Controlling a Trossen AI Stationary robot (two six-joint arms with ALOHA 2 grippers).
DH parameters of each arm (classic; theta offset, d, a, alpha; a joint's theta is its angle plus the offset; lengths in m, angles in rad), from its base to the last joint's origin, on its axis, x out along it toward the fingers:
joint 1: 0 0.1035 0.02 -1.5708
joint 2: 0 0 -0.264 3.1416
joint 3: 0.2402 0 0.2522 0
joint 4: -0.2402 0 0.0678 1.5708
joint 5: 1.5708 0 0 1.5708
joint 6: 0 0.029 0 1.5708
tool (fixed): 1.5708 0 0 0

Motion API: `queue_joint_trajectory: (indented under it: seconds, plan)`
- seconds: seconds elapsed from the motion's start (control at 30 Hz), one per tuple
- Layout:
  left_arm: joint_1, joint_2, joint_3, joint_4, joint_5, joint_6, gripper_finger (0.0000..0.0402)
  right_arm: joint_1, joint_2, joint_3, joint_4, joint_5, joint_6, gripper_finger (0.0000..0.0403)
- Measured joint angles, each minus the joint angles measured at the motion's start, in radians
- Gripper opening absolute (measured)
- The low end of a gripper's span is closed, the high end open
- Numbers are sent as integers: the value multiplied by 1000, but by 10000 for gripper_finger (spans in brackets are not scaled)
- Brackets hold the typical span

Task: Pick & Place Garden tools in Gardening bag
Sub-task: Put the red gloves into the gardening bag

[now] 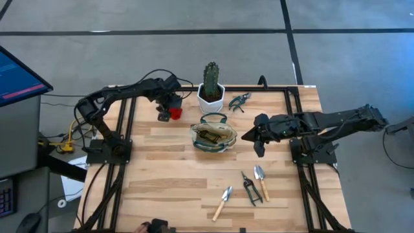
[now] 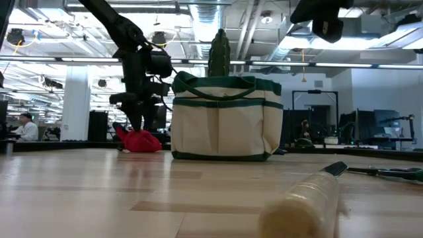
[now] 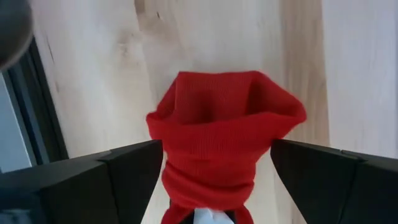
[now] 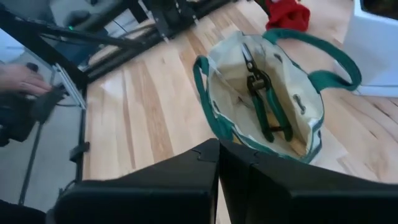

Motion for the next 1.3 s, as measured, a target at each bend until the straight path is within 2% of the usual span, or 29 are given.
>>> queue_joint_trajectory:
  seconds: [0.33,0.6,0.8,0.9,1.17,1.3]
  plan:
    - [52,0,-88,17,-5,0,290,0,-4,0,18,0,6,0]
    - [60,0,-156,161,-4,-25,289,0,-4,0,24,6,8,0]
    - [60,0,-161,171,-4,-27,281,0,-4,0,26,8,8,0]
    - [60,0,-161,175,-5,-70,251,0,-4,0,26,8,8,0]
    - [60,-1,-161,177,-3,-191,122,0,-4,0,25,9,4,0]
    - [60,-2,-161,177,-7,-233,82,0,-4,0,25,9,5,0]
